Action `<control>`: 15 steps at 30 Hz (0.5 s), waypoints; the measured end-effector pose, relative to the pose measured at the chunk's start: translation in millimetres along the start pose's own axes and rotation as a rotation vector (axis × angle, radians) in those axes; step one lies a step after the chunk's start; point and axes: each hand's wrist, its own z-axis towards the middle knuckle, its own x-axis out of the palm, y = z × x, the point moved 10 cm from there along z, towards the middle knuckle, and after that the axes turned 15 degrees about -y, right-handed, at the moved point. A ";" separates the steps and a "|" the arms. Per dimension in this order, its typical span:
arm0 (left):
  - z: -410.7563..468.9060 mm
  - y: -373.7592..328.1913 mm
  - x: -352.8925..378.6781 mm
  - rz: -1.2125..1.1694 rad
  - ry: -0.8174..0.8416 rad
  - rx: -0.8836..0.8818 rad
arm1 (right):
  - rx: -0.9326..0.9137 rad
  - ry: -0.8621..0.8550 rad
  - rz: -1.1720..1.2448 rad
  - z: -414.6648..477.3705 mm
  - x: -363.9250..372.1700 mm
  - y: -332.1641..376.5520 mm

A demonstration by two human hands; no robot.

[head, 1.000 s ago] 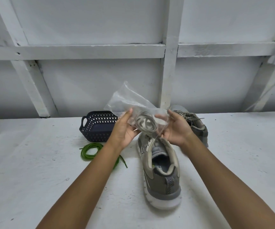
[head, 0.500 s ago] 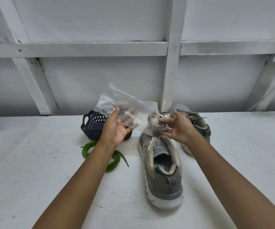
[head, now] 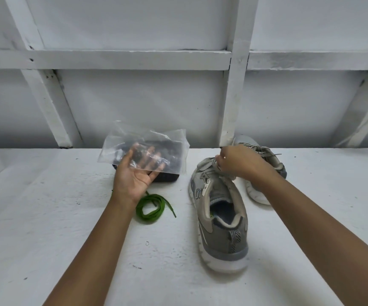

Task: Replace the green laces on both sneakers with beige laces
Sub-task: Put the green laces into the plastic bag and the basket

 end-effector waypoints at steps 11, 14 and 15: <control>-8.5 -37.2 -28.2 -0.089 -0.077 0.058 | -0.515 0.540 -0.037 -63.5 73.9 166.1; -10.1 -37.7 -31.1 -0.090 -0.075 0.061 | -0.526 0.539 -0.015 -66.6 90.5 177.0; -10.6 -38.0 -31.8 -0.091 -0.074 0.062 | -0.531 0.514 -0.004 -65.7 91.8 178.2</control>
